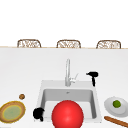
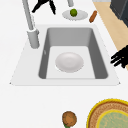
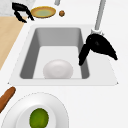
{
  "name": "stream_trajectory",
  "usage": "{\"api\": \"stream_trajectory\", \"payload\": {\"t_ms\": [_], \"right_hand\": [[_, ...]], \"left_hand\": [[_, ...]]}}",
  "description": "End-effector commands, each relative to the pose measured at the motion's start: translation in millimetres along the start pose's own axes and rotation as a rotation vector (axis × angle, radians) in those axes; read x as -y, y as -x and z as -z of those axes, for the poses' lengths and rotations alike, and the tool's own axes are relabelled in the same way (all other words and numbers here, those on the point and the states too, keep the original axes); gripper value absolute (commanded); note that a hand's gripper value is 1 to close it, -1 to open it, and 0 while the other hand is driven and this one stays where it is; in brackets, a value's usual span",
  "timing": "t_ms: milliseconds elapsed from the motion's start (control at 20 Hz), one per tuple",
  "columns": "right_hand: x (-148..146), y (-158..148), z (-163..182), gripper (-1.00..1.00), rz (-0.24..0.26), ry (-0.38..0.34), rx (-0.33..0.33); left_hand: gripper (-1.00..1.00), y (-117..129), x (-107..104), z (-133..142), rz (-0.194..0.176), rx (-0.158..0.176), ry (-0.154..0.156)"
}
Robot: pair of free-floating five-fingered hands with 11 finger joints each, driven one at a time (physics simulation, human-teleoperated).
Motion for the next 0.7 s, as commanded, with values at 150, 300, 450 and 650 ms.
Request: {"api": "stream_trajectory", "payload": {"t_ms": [150,300,450,650], "right_hand": [[20,-27,33,-1.0,-0.019,0.044,-0.067],[29,-41,43,-1.0,-0.018,0.043,-0.086],[33,-57,56,-1.0,-0.017,0.035,-0.099],[41,-79,72,-1.0,-0.025,0.041,-0.116]], "left_hand": [[0.0,0,0,0,0.0,0.0,0.0],[0.0,0,0,0,0.0,0.0,0.0],[0.0,0,0,0,0.0,0.0,0.0],[0.0,0,0,0,0.0,0.0,0.0]]}}
